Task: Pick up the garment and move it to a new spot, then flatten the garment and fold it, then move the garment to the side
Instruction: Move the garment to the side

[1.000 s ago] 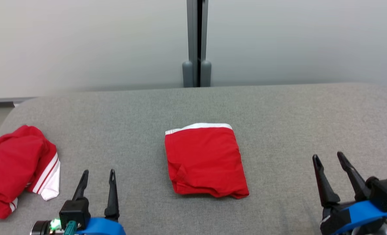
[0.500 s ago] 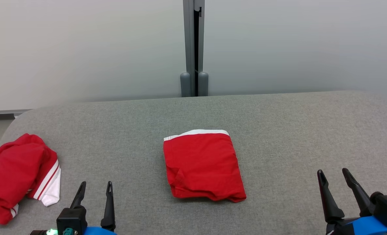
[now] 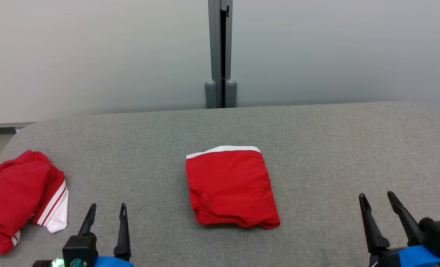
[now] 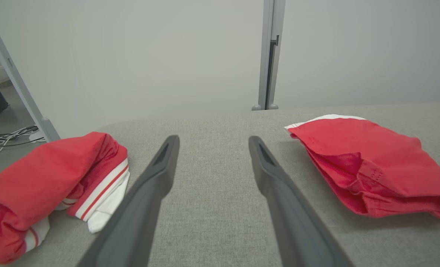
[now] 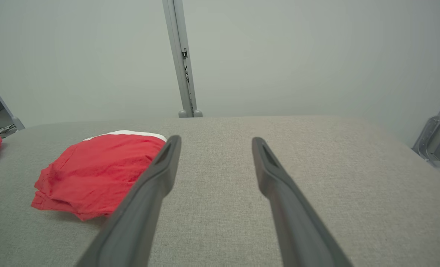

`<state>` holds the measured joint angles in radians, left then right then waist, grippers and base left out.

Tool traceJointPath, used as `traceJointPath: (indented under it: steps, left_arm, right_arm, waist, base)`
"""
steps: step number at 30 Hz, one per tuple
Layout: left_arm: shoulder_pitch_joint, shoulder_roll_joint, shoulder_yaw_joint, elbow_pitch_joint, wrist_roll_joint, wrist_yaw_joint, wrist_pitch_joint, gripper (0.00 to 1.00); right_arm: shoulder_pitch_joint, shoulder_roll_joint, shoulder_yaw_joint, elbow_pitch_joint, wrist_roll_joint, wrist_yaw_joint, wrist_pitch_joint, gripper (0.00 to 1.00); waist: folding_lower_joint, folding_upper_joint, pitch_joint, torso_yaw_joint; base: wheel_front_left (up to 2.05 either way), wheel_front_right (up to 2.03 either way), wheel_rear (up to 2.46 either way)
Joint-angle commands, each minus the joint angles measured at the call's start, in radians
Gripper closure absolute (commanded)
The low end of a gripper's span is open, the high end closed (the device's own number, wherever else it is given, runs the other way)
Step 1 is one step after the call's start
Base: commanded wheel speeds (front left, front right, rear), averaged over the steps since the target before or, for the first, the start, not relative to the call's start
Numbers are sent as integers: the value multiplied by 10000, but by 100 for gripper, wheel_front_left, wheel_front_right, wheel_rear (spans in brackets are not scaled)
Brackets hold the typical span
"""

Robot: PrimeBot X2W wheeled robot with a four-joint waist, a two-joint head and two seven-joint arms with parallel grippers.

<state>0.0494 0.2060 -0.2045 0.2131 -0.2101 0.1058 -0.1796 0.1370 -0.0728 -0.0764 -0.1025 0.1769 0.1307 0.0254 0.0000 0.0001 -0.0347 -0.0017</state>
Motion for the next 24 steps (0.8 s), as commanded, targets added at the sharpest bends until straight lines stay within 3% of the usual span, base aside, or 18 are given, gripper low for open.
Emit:
traceJointPath:
  steps: [1,8,14,24]
  left_arm:
    - [-164,24,0,-87,7,53,-79,0]
    - [-1083,-72,-219,-405,122,-109,-273,0]
    - [-1905,-256,-307,-325,128,-222,-530,0]
    - [-2587,-594,-425,39,138,-343,-823,0]
  right_arm:
    - [-144,-126,59,146,36,1,52,0]
    - [-1246,-638,758,1352,350,1,98,0]
    - [-2573,-675,1579,2901,714,1,-32,0]
    - [-4812,-372,2579,6677,1212,1,-387,0]
  waist:
    - [0,-1,101,85]
    - [0,-1,1134,735]
    - [0,-1,1984,1292]
    - [0,-1,2567,1907]
  base:
    - [0,0,0]
    - [0,0,0]
    - [0,0,0]
    - [0,0,0]
